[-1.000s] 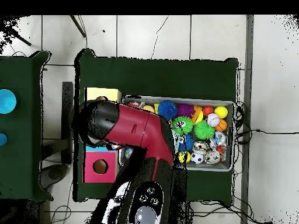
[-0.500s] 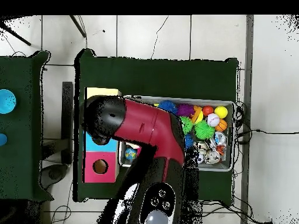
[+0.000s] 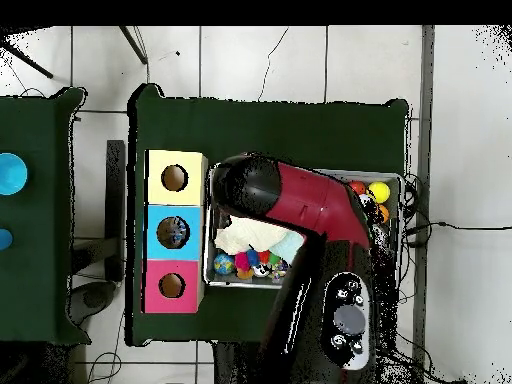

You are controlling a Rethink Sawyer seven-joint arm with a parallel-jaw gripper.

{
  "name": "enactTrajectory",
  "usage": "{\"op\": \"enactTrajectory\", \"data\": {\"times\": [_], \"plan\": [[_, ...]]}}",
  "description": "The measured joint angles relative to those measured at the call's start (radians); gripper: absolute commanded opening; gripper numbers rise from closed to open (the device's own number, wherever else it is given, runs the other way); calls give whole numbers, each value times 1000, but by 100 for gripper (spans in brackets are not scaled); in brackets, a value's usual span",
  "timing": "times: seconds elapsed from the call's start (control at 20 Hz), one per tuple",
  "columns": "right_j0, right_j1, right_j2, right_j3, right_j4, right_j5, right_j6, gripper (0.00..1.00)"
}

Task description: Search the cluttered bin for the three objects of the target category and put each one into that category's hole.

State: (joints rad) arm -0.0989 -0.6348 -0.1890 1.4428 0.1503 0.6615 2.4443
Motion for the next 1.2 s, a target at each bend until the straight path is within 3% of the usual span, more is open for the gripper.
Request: {"op": "enactTrajectory", "data": {"times": [0.4,1.2], "plan": [[-75,7,87,6,-85,-18,0,0],[-114,-1,200,10,-176,2,0,0]]}}
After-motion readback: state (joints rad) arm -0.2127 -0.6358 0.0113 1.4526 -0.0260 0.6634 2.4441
